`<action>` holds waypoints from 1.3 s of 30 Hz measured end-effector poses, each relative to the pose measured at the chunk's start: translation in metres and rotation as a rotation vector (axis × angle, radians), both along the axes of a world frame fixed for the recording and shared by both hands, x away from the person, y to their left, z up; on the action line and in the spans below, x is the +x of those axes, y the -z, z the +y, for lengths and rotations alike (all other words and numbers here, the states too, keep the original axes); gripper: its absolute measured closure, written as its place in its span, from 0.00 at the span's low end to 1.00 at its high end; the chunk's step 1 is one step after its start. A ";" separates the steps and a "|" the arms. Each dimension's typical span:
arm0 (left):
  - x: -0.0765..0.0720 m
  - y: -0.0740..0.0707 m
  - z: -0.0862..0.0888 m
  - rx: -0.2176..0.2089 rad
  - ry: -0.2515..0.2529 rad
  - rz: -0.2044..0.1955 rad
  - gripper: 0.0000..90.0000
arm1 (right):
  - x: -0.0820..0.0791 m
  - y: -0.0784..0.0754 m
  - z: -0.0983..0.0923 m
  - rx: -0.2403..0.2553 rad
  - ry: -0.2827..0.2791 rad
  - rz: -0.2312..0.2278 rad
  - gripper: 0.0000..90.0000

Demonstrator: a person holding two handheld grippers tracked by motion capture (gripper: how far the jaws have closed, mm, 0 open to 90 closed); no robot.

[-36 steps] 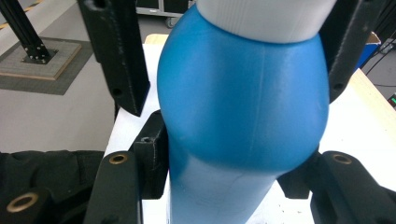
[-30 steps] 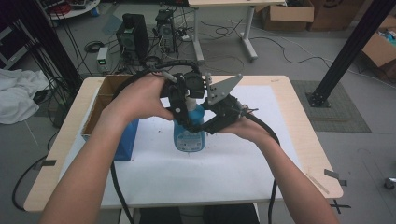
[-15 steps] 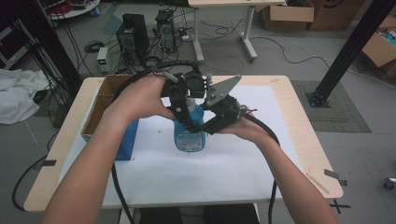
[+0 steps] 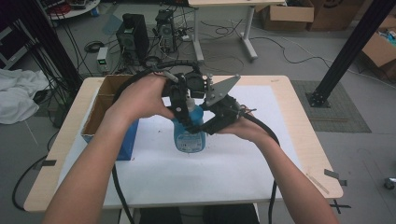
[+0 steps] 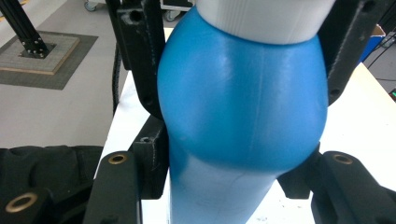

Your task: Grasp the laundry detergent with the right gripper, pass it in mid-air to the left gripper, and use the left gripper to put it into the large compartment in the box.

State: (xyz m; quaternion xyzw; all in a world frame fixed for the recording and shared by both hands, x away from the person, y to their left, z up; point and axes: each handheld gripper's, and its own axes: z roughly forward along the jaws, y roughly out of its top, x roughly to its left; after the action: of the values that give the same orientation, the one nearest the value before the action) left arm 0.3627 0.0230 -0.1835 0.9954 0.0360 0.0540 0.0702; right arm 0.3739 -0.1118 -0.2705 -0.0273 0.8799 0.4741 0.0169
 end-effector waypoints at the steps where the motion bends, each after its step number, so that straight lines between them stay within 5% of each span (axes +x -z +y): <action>1: 0.000 0.000 0.000 0.000 -0.001 0.003 0.43 | 0.000 0.000 0.000 -0.002 0.001 0.001 0.51; 9: 0.003 -0.001 0.002 0.018 -0.027 0.013 0.43 | 0.002 0.000 0.001 0.002 -0.005 0.002 0.47; 11: 0.004 -0.001 0.003 0.018 -0.037 0.016 0.43 | 0.003 0.001 0.001 0.002 -0.001 -0.016 0.36; 16: 0.005 -0.005 0.007 0.028 -0.075 0.021 0.43 | 0.007 0.005 0.001 -0.029 0.032 -0.005 0.23; 24: 0.009 -0.016 0.018 0.031 -0.163 0.047 0.43 | 0.015 0.009 -0.006 -0.115 0.076 -0.024 0.21; 36: 0.017 -0.040 0.049 0.068 -0.373 0.043 0.43 | 0.028 0.011 -0.035 -0.200 0.156 -0.020 0.22; 39: 0.023 -0.049 0.064 0.084 -0.484 0.038 0.43 | 0.029 0.011 -0.041 -0.239 0.173 -0.031 0.23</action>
State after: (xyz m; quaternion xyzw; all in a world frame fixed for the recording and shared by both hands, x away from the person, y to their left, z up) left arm 0.3853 0.0871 -0.1346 0.9607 0.2725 0.0522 0.0130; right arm 0.4031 -0.1526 -0.2814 0.0395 0.9287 0.3623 0.0679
